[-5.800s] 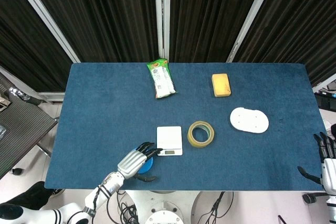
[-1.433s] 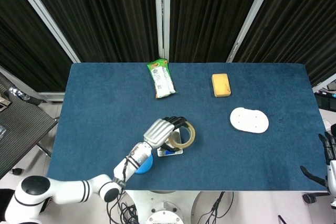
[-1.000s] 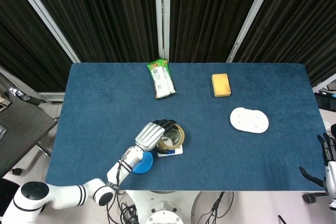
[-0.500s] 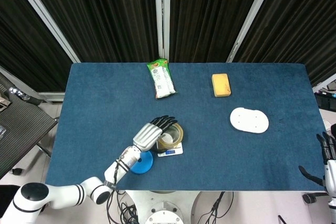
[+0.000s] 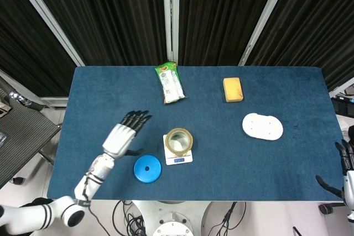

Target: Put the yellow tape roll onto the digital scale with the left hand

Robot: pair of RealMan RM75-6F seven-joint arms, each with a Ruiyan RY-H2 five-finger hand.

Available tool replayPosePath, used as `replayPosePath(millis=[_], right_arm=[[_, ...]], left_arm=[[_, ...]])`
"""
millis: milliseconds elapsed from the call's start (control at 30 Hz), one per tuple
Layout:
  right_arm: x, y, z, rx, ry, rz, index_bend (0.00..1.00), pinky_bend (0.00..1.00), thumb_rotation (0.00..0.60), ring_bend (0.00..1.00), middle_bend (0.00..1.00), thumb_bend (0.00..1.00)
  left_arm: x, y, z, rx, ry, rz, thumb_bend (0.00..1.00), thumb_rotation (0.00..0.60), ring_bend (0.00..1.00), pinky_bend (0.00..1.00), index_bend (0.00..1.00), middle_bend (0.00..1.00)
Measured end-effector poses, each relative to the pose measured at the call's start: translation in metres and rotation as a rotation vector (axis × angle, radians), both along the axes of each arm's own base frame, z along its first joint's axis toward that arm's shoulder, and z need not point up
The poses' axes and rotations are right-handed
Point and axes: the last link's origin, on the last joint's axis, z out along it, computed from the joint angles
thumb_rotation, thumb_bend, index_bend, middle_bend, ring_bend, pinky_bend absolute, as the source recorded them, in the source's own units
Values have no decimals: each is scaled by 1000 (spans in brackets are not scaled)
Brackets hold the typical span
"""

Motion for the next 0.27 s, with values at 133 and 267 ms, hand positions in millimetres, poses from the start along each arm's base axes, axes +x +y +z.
replayPosePath(millis=[133, 267], right_arm=[[4, -1, -5, 14, 27, 14, 0, 0, 600, 0, 0, 67], [9, -3, -12, 37, 54, 24, 0, 0, 600, 0, 0, 67]], left_arm=[[-62, -28, 48, 118, 118, 114, 127, 600, 0, 31, 69, 16], [-108, -69, 77, 195, 178, 202, 126, 600, 0, 21, 69, 16]])
